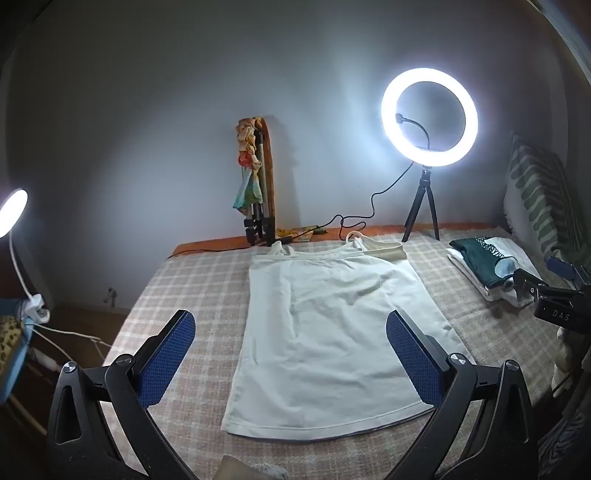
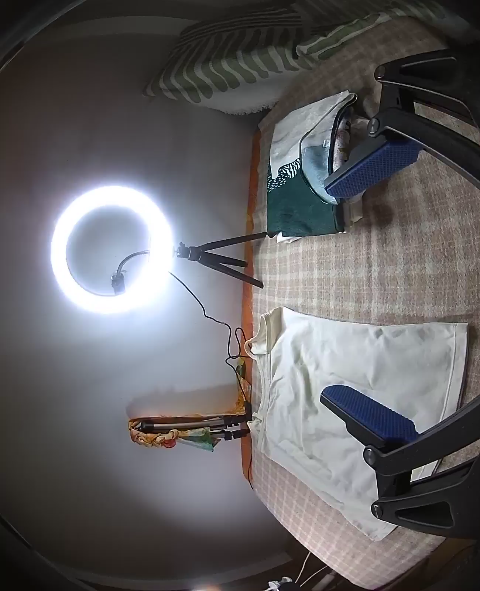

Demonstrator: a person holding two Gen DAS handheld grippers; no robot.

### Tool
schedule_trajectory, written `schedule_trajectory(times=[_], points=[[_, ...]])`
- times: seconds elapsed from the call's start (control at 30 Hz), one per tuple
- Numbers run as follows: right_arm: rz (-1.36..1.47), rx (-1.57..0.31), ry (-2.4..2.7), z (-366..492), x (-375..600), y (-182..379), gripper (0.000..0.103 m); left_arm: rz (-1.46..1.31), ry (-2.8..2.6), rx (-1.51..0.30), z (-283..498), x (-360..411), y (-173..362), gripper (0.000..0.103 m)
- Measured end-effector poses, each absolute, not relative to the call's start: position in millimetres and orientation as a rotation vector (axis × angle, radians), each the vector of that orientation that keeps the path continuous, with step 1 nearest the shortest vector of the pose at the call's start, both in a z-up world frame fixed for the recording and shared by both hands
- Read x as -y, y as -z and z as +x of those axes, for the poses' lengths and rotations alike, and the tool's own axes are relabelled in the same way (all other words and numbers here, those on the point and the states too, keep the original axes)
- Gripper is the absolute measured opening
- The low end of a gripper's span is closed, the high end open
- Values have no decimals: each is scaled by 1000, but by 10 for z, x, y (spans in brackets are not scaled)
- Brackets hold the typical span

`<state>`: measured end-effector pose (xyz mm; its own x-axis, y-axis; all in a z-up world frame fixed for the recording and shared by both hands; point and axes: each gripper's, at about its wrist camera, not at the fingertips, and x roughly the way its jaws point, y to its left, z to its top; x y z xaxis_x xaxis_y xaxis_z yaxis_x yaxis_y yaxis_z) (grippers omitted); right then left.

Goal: Fold small clothes

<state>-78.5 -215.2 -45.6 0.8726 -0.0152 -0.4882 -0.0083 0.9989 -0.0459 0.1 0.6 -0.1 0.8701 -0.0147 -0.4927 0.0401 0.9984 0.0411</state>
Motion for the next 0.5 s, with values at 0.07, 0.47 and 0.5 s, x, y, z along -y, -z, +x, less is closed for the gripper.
schedule_trajectory(times=[0.07, 0.47, 0.5], points=[[-52, -510, 1, -788, 2150, 464, 103, 50, 34, -516, -1, -8, 2, 103], [-78, -492, 9, -819, 2060, 463, 103, 47, 3, -511, 21, -36, -7, 103], [-78, -492, 9, -818, 2048, 461, 103, 45, 2, -509, 14, -49, -10, 103]])
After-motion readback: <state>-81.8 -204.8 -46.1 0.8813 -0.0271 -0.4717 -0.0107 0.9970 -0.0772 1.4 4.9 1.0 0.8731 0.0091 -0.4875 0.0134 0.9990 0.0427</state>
